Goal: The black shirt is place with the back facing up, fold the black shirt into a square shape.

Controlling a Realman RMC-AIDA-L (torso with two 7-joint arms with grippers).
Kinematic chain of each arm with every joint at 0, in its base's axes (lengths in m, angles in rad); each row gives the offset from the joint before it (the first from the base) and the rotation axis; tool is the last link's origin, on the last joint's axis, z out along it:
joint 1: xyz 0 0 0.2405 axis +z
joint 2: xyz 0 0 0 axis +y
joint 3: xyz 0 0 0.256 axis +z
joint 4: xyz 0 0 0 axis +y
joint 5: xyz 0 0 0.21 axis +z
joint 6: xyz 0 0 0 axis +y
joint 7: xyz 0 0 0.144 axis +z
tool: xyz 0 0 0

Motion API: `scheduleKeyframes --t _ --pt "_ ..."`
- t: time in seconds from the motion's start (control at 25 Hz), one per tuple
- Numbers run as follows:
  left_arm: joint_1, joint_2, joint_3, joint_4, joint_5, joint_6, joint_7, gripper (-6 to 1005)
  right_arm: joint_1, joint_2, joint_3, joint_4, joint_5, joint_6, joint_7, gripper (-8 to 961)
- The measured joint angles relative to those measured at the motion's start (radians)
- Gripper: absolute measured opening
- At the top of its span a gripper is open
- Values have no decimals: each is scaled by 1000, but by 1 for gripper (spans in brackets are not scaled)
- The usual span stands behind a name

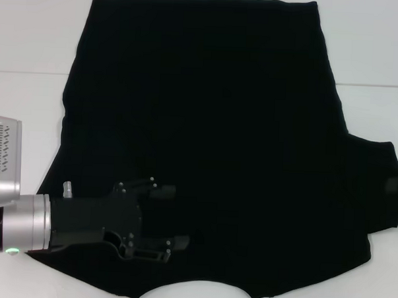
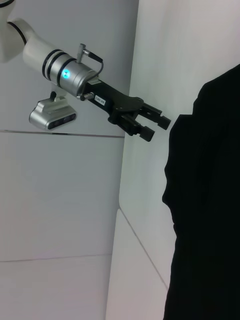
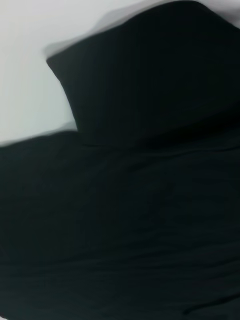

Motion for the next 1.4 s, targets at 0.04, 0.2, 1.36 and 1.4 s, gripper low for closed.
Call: scheduleKeyframes --t 0.04,0.2,1.36,1.4 --pt "1 0 -1 -1 0 0 0 920 3 2 -10 4 -1 6 -1 797" --pt "3 0 -5 -2 0 0 -2 920 11 6 -40 12 -1 29 -1 792" --pt "2 -2 -29 -4 -11 1 -6 919 18 41 -64 29 1 139 -32 718" --pt "2 -1 -33 -4 -11 1 -7 919 21 46 -64 29 0 147 -35 697"
